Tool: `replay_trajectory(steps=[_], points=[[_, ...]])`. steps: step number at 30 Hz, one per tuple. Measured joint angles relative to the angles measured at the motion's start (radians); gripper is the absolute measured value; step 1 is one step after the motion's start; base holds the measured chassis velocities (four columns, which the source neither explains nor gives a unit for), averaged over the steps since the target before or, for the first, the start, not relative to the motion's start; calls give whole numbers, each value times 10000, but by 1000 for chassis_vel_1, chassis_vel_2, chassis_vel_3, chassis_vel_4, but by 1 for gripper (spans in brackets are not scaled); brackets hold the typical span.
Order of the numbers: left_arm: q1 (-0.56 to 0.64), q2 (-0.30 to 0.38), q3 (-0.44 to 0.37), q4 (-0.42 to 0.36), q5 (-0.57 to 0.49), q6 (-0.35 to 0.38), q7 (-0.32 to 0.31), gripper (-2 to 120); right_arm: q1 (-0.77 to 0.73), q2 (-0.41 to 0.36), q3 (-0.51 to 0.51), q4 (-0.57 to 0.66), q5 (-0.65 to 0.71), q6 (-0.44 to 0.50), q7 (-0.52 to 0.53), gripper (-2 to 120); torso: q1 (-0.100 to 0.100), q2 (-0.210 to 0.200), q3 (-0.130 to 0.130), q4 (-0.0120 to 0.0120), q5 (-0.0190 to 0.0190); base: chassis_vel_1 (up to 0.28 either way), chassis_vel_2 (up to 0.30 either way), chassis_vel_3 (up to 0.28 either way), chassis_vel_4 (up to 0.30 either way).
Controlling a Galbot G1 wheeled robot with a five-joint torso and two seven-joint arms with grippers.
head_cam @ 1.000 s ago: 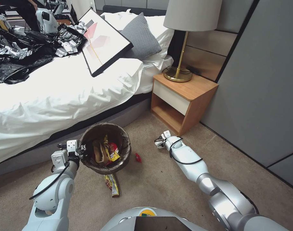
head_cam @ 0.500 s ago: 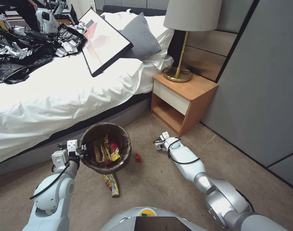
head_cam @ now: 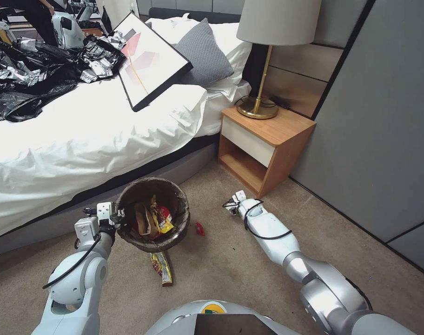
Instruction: Pick up the trash bin, then pick up the garbage from the floor and place it into the trash bin.
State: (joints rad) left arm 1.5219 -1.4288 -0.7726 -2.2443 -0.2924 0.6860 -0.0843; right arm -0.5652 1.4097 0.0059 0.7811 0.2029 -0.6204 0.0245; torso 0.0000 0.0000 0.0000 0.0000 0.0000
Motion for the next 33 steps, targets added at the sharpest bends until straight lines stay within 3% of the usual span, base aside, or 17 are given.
replay_trajectory(steps=[5, 12, 15, 20, 26, 28, 29, 33], points=[[-18, 19, -1, 0, 2, 0, 3, 0, -12, -33, -4, 92, 52, -8, -3, 36, 0, 0, 0, 0, -1, 0, 0, 0, 0], [-35, 45, -5, 18, -8, 8, 5, 0, -15, -84, -74, 303, 244, -58, 17, 6, 0, 0, 0, 0, 0, 0, 0, 0, 0], [-37, 44, -5, 19, -11, 10, 11, 0, -9, -79, -75, 309, 273, -60, 24, 0, 0, 0, 0, 1, 0, 0, 0, 0, 0], [-29, 7, -4, -6, -17, 54, 0, 0, -82, -101, -52, 518, 336, -57, 58, 0, 0, 0, 0, 1, 0, 0, 0, 0, 0], [-18, 30, -52, -227, -229, 344, -190, 0, -322, -587, -65, 1934, 1108, -409, 267, 0, 0, 0, 0, 1, 0, 0, 0, 0, 0], [-19, 47, -64, -349, -486, 469, -417, 0, -462, -876, -69, 2900, 1743, -700, 425, 0, 0, 0, 0, 1, 1, 0, 0, 0, 0], [-23, 69, -63, -477, -679, 488, -626, 0, -571, -1174, -27, 4008, 2452, -1036, 702, 0, 0, 0, -1, 2, 0, 0, 0, 0, 0], [-6, 110, -65, -541, -810, 487, -728, 0, -714, -1601, 28, 5409, 3145, -1159, 988, 0, 0, 0, 0, 2, 3, 0, 0, 0, 0]])
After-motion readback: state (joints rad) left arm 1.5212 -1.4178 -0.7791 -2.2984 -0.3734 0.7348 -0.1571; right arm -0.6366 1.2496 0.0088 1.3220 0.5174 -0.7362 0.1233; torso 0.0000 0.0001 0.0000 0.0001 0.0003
